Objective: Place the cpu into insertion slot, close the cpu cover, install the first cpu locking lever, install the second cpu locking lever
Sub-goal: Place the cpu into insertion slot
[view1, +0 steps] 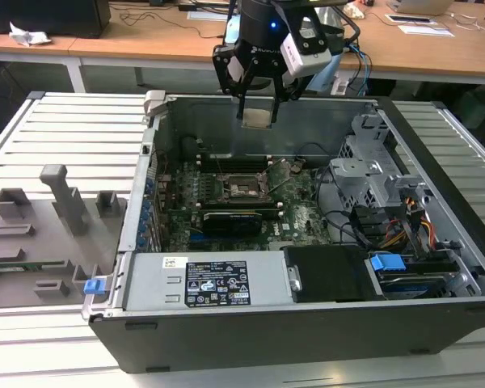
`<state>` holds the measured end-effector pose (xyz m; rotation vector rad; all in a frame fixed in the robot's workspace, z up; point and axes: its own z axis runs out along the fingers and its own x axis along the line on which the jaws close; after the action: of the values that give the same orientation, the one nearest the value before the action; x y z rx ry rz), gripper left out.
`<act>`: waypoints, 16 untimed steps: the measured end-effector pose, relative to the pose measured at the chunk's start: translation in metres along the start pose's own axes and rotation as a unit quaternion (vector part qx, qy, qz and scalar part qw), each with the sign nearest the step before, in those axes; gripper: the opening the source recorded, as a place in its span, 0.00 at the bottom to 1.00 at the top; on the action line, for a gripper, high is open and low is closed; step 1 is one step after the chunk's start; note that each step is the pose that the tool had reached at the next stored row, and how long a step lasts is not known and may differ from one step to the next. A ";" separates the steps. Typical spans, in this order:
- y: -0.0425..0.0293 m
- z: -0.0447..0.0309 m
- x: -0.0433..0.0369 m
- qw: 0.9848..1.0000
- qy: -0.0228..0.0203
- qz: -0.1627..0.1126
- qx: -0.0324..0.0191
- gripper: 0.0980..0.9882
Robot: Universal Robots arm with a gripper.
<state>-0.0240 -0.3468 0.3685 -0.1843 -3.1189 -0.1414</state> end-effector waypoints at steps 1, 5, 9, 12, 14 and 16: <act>0.0000 0.0000 0.0000 1.000 0.000 0.001 0.000 0.48; 0.0000 0.0001 0.0000 1.000 -0.001 0.008 0.000 0.48; 0.0000 0.0001 0.0000 1.000 -0.002 0.019 0.000 0.48; 0.0000 0.0001 0.0000 1.000 -0.002 0.026 0.000 0.48; 0.0000 0.0001 0.0000 1.000 -0.003 0.028 -0.001 0.48; 0.0000 0.0001 0.0000 1.000 -0.003 0.031 -0.001 0.48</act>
<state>-0.0241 -0.3468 0.3684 -0.2821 -3.1144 -0.1421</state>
